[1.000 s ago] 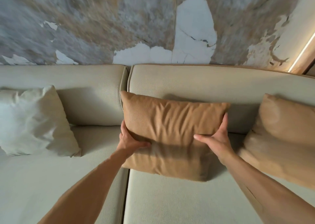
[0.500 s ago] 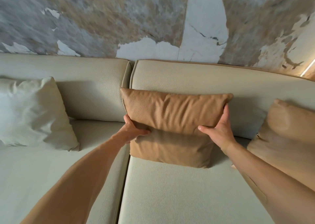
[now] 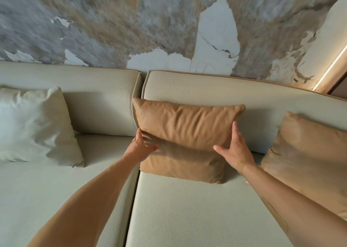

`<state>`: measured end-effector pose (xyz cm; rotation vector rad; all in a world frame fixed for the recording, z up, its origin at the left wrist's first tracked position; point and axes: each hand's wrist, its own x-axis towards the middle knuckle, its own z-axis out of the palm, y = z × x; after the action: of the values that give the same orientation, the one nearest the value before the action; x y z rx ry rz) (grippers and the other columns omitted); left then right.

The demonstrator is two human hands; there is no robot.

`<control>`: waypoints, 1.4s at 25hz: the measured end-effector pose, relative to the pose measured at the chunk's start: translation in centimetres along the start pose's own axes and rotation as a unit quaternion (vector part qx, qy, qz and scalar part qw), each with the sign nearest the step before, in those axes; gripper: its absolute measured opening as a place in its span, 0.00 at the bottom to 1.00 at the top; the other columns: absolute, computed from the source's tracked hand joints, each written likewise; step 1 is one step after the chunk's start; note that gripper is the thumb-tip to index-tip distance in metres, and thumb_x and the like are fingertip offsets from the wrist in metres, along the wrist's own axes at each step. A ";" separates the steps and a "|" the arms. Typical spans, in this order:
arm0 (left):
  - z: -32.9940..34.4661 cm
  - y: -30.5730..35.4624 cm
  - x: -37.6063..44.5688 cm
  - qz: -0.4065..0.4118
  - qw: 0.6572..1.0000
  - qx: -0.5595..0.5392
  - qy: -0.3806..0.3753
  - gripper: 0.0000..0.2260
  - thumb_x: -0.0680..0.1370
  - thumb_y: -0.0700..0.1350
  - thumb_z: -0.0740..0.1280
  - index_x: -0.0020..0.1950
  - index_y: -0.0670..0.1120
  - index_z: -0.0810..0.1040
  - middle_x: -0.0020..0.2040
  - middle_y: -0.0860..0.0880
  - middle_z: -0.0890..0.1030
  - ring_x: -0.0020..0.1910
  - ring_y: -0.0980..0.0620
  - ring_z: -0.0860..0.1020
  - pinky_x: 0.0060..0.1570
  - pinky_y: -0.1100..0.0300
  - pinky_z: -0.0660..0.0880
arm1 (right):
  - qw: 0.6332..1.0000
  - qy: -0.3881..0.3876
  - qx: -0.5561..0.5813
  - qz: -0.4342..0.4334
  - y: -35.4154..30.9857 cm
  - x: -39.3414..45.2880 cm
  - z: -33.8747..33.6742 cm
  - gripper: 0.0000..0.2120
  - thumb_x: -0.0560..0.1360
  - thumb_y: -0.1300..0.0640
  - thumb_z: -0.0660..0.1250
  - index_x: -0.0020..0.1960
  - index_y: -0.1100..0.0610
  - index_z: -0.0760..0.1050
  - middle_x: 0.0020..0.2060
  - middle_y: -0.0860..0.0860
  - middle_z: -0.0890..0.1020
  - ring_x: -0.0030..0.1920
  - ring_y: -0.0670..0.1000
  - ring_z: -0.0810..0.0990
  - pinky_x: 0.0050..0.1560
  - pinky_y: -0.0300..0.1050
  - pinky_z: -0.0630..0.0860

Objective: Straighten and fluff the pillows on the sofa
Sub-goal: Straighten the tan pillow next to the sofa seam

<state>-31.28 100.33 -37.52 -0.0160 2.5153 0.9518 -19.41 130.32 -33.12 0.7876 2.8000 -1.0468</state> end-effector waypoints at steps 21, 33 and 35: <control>-21.7 7.7 -27.2 0.171 0.951 0.237 0.097 0.43 0.72 0.72 0.60 0.79 0.61 0.42 0.81 0.54 0.50 0.80 0.50 0.48 0.74 0.42 0.52 | 0.950 0.045 -0.266 -0.156 -18.7 -23.6 -15.9 0.42 0.73 0.31 0.57 0.78 0.41 0.39 0.79 0.46 0.44 0.78 0.56 0.44 0.73 0.64 0.52; -29.3 0.6 -38.6 0.106 0.936 0.268 0.204 0.42 0.70 0.77 0.50 0.79 0.62 0.44 0.81 0.55 0.45 0.80 0.50 0.44 0.76 0.41 0.44 | 0.916 0.017 -0.286 -0.283 -26.2 -27.8 -14.0 0.38 0.73 0.27 0.49 0.78 0.40 0.44 0.79 0.45 0.45 0.78 0.54 0.43 0.73 0.64 0.47; -30.4 -1.4 -40.9 0.077 0.935 0.262 0.227 0.41 0.70 0.77 0.49 0.79 0.62 0.44 0.81 0.55 0.45 0.80 0.50 0.44 0.76 0.41 0.45 | 0.911 0.000 -0.278 -0.304 -27.6 -28.3 -12.7 0.38 0.72 0.27 0.49 0.78 0.40 0.45 0.79 0.45 0.46 0.78 0.54 0.43 0.73 0.64 0.47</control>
<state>-6.57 74.21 -1.38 0.1436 3.1679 0.3167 -6.42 108.00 -0.62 -0.1598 3.1487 -0.2033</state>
